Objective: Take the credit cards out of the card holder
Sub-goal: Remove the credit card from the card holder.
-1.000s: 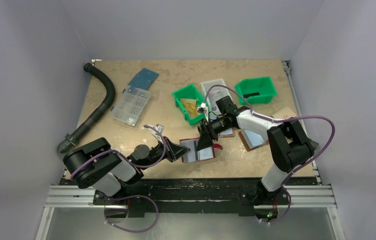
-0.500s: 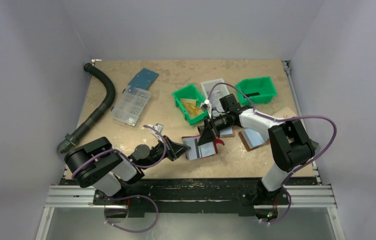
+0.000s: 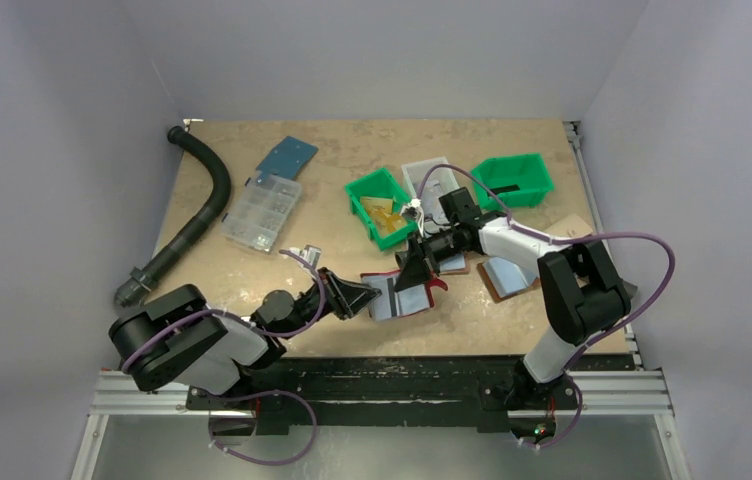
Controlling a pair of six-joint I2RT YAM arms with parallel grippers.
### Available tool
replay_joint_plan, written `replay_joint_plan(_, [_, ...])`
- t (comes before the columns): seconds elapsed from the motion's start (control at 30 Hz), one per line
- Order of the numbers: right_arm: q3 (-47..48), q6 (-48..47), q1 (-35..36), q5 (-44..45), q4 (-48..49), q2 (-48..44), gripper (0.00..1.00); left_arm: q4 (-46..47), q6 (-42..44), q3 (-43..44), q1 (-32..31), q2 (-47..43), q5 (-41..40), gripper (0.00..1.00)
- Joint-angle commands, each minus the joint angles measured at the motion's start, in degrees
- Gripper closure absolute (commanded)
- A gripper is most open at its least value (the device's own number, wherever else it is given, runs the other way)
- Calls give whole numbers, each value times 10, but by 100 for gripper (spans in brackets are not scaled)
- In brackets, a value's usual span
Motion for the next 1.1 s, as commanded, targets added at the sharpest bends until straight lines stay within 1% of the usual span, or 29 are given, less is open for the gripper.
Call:
replay_joint_plan(0.0, [14,-37,-1,-9,-14,-27,100,0,27,1,2,-37,1,69])
replay_joint_plan(0.1, [24,-84,-1,0,-53,-28,100,-37,49,-6,11,-71,15,65])
replay_joint_plan(0.17, [33,-129,-1,9,-89,-31,100,-81,65,-8,18,-106,22,53])
replay_joint_plan(0.27, [42,-182,-1,18,-128,-37,100,-176,99,-6,22,-176,21,41])
replay_joint_plan(0.37, [48,-231,-1,28,-160,-41,100,-292,138,-2,24,-275,-5,28])
replay_joint_plan(0.4, [52,-247,-1,27,-171,-41,100,-338,145,1,24,-307,-21,22])
replay_joint_plan(0.47, [58,-275,-1,24,-195,-44,100,-424,165,8,25,-365,-50,7])
replay_joint_plan(0.5, [60,-289,-1,21,-206,-45,100,-455,172,7,25,-392,-53,1])
replay_joint_plan(0.53, [62,-303,-1,18,-221,-46,100,-478,184,2,25,-413,-54,0])
replay_joint_plan(0.6, [70,-340,-1,9,-252,-46,100,-488,206,-7,25,-440,-46,0])
replay_joint_plan(0.7, [84,-407,-1,-9,-313,-45,100,-465,243,-22,25,-441,-3,1])
replay_joint_plan(0.77, [92,-452,-1,-15,-350,-44,100,-434,260,-28,24,-424,20,3])
replay_joint_plan(0.87, [100,-502,-1,-20,-390,-44,100,-407,285,-23,23,-383,32,4])
replay_joint_plan(1.07, [102,-520,-1,-20,-403,-45,100,-333,333,-17,23,-310,40,4])
